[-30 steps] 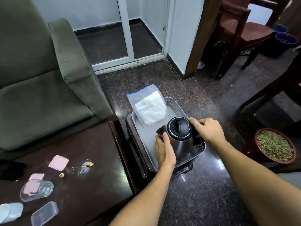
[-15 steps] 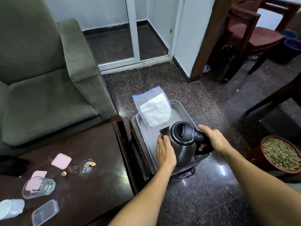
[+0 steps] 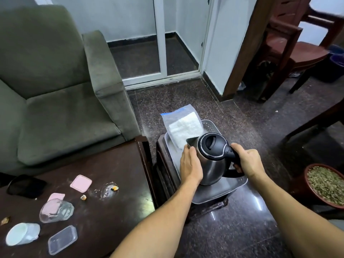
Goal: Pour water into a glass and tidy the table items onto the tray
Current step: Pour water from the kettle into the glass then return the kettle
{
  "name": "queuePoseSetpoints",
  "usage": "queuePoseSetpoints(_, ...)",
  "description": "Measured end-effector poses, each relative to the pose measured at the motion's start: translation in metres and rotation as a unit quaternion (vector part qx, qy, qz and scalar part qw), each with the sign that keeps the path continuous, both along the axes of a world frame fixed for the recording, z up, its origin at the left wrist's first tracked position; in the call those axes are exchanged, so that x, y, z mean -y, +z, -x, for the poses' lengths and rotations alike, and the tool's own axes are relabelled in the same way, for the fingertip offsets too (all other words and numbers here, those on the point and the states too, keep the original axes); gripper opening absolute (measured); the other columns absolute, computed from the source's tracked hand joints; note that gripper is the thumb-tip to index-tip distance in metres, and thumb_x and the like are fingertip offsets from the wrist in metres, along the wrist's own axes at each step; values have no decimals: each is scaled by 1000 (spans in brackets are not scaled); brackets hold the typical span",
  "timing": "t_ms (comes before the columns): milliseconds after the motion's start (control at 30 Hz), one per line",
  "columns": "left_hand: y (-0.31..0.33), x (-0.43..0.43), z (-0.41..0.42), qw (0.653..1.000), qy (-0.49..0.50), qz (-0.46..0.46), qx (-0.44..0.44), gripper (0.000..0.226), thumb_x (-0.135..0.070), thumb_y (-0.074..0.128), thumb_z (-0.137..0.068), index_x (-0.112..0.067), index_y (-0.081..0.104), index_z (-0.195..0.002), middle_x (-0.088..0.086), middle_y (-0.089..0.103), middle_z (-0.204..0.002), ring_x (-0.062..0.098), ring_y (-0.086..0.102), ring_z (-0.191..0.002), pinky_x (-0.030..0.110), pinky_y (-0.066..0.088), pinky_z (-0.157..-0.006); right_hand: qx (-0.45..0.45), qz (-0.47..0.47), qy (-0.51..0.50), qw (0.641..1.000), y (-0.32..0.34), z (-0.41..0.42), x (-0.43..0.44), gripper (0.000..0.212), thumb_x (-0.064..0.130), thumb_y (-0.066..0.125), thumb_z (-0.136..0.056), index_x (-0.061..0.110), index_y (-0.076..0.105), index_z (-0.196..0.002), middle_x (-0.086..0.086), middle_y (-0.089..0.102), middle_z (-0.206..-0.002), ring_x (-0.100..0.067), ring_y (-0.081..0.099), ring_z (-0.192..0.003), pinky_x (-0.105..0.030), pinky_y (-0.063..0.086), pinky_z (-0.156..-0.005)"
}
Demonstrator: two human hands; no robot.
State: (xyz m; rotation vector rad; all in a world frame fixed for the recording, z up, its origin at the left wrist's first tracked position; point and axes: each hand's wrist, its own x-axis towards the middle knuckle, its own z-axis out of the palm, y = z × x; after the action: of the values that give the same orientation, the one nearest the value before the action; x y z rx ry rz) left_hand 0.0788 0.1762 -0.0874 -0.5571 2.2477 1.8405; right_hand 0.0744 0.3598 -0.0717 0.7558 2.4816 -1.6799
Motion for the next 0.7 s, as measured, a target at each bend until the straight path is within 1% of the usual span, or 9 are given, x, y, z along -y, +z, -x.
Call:
queuePoseSetpoints(100, 27, 21, 1, 1000, 15, -3, -26, 53, -37, 26, -104, -23, 34, -154, -1, 38, -159, 16, 31, -146, 31, 19, -121, -20, -9, 12, 1000, 28, 6, 21, 64, 67, 62, -73, 14, 56, -37, -8, 54, -43, -19, 47, -38, -31, 41, -52)
queuePoseSetpoints(133, 38, 29, 1, 999, 20, 0, -39, 52, -36, 27, -102, -23, 39, -151, 1, 43, -155, 19, 37, -143, 34, 25, -119, -28, -10, 20, 999, 38, 8, 30, 64, 66, 61, -73, 13, 56, -37, -8, 54, -43, -19, 47, -38, -31, 41, -53)
queuePoseSetpoints(200, 58, 49, -1, 997, 32, 2, -66, 48, -31, 29, -100, -22, 47, -143, 2, 52, -147, 22, 46, -134, 31, 32, -108, -44, -11, 32, 998, 59, 12, 51, 64, 65, 61, -73, 12, 56, -38, -9, 54, -43, -19, 47, -37, -32, 42, -53)
queuePoseSetpoints(267, 78, 74, -4, 995, 43, 4, -89, 54, -35, 27, -92, -22, 51, -138, 3, 57, -140, 22, 49, -129, 29, 33, -101, -59, -9, 42, 997, 79, 14, 76, 63, 63, 61, -73, 12, 55, -37, -9, 54, -43, -20, 46, -37, -32, 42, -53)
queuePoseSetpoints(367, 106, 119, -12, 992, 63, 24, -104, 66, -39, 21, -83, -21, 50, -140, 5, 58, -139, 22, 49, -130, 37, 35, -109, -71, 2, 61, 996, 106, 14, 123, 58, 60, 63, -71, 11, 56, -40, -10, 54, -45, -21, 47, -39, -34, 44, -54)
queuePoseSetpoints(433, 121, 152, -18, 989, 84, 35, -117, 70, -38, 20, -83, -19, 48, -143, 5, 55, -144, 21, 46, -134, 37, 32, -113, -76, 5, 82, 994, 122, 12, 160, 56, 58, 62, -71, 10, 55, -43, -10, 55, -45, -21, 47, -40, -36, 45, -56)
queuePoseSetpoints(533, 137, 204, -28, 983, 122, 45, -130, 70, -36, 20, -83, -17, 49, -144, 4, 54, -146, 20, 46, -135, 35, 33, -112, -90, 18, 108, 990, 140, 10, 215, 54, 57, 63, -69, 14, 52, -39, -7, 53, -44, -19, 45, -40, -36, 42, -57)
queuePoseSetpoints(633, 150, 258, -41, 976, 156, 59, -137, 66, -36, 21, -83, -20, 54, -137, 4, 59, -139, 23, 50, -129, 39, 37, -108, -100, 31, 135, 985, 151, 6, 271, 54, 59, 61, -71, 17, 51, -39, -6, 52, -44, -20, 45, -41, -35, 40, -56)
queuePoseSetpoints(700, 156, 294, -51, 972, 174, 70, -142, 64, -35, 21, -83, -20, 56, -134, 4, 62, -134, 23, 52, -125, 39, 39, -104, -95, 23, 154, 983, 154, 3, 308, 58, 64, 59, -72, 18, 51, -37, -7, 53, -44, -20, 46, -40, -34, 40, -54)
